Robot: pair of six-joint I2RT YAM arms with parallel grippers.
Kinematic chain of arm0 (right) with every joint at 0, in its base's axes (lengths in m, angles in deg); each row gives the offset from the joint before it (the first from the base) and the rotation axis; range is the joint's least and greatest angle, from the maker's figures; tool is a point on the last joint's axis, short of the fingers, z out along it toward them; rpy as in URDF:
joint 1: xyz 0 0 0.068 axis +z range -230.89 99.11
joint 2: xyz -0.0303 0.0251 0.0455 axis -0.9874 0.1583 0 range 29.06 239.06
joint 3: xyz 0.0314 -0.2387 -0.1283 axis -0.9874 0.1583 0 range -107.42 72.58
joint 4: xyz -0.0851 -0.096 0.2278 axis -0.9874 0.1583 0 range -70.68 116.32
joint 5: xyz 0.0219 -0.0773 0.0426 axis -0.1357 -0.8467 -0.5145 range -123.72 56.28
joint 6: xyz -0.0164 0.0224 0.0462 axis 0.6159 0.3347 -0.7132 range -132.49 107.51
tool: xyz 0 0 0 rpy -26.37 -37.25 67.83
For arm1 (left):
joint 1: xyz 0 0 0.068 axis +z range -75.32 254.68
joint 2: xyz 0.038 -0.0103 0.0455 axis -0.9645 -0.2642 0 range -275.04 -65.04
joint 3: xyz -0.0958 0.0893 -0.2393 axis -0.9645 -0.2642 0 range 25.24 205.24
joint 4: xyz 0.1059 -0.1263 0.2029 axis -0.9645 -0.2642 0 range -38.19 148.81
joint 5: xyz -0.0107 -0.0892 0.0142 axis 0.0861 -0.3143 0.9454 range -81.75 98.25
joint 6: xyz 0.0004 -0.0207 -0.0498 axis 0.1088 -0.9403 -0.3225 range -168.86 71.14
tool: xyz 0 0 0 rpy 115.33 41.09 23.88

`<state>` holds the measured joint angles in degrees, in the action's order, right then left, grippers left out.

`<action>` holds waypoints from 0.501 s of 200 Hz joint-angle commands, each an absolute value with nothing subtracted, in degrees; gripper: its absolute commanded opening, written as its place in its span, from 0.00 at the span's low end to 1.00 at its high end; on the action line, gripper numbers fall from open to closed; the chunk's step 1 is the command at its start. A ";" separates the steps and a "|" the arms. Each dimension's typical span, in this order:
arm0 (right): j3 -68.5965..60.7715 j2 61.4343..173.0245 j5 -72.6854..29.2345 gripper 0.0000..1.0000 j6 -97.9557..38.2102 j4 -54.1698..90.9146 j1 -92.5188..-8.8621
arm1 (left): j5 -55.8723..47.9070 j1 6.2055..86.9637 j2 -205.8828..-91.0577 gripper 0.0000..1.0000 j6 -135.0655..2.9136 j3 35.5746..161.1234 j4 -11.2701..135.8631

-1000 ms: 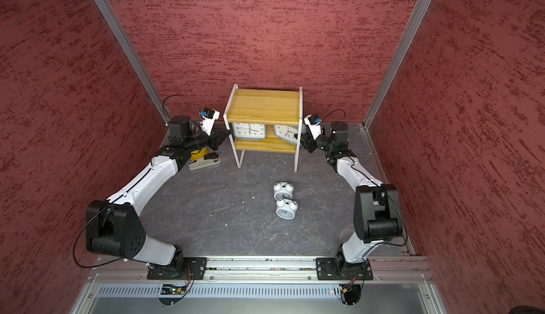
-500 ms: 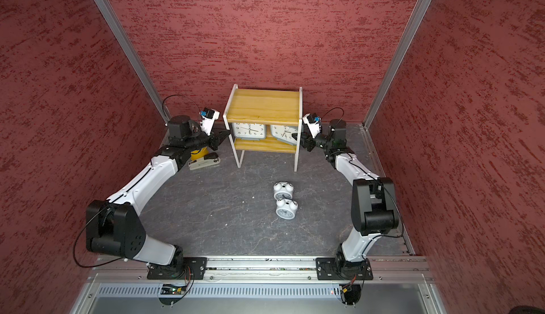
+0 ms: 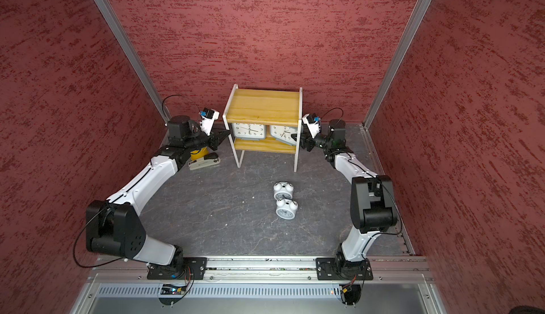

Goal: Place the alarm clocks on the shelf by style
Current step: Place the alarm on the shelf.

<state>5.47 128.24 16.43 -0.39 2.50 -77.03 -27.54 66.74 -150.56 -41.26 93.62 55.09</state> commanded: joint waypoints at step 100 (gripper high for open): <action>11.39 122.04 6.26 0.82 -0.05 -1.59 -75.45 | -29.79 66.15 -151.26 0.12 -43.57 94.92 54.50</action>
